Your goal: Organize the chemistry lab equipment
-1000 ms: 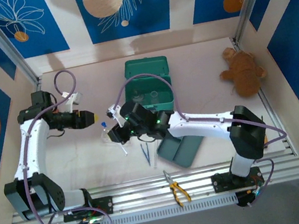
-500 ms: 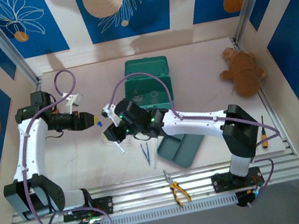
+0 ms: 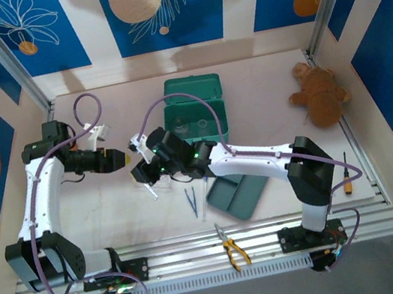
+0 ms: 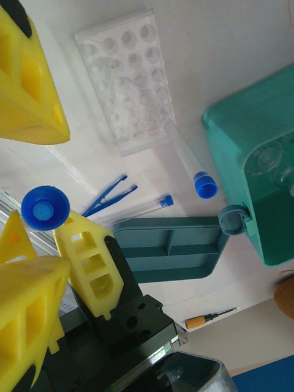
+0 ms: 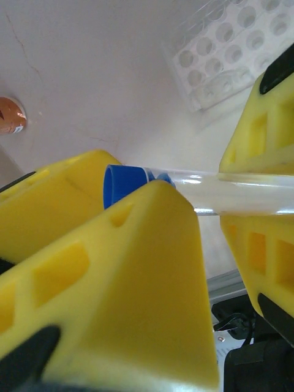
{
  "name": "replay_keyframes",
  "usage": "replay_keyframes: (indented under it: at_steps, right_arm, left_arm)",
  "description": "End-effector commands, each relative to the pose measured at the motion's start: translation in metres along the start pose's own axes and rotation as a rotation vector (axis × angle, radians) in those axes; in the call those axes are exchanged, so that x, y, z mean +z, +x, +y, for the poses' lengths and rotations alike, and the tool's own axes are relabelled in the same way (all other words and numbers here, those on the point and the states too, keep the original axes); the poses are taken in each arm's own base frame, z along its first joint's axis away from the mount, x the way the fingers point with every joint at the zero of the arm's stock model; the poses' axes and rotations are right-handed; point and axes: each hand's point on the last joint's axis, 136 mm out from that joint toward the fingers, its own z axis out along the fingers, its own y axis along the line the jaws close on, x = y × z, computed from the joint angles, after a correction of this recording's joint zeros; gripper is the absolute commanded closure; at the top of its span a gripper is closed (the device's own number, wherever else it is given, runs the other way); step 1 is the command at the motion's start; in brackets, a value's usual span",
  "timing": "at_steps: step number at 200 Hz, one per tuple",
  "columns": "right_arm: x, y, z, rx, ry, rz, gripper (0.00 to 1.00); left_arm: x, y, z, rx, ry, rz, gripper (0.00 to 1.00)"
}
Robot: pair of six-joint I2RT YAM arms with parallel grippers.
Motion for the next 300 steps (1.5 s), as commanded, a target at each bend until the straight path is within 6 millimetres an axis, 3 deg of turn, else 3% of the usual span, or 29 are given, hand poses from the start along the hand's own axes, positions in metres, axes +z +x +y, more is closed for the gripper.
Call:
replay_keyframes:
  at_steps: [1,72,150,206,251,300]
  right_arm:
    - [-0.002,-0.018,0.011,-0.03,-0.034,-0.039,0.81]
    - [0.002,-0.02,0.014,-0.028,-0.055,-0.035,0.81]
    - [0.009,-0.022,0.009,-0.018,-0.052,-0.039,0.82]
    - [0.009,-0.027,0.007,-0.011,-0.055,-0.059,0.82]
    - [0.009,-0.03,0.002,-0.004,-0.048,-0.066,0.82]
    - [0.009,-0.029,0.0,0.0,-0.042,-0.062,0.74]
  left_arm:
    - [0.0,0.0,-0.005,0.017,0.003,-0.01,0.49]
    - [0.002,-0.003,-0.007,0.006,0.025,-0.024,0.59]
    - [0.002,-0.002,-0.011,0.003,0.044,-0.026,0.77]
    - [0.003,0.001,-0.009,0.004,0.037,-0.015,0.8]
    - [0.004,0.001,-0.009,0.015,0.032,-0.019,0.97]
    - [0.002,-0.003,-0.005,0.031,0.004,-0.03,0.99]
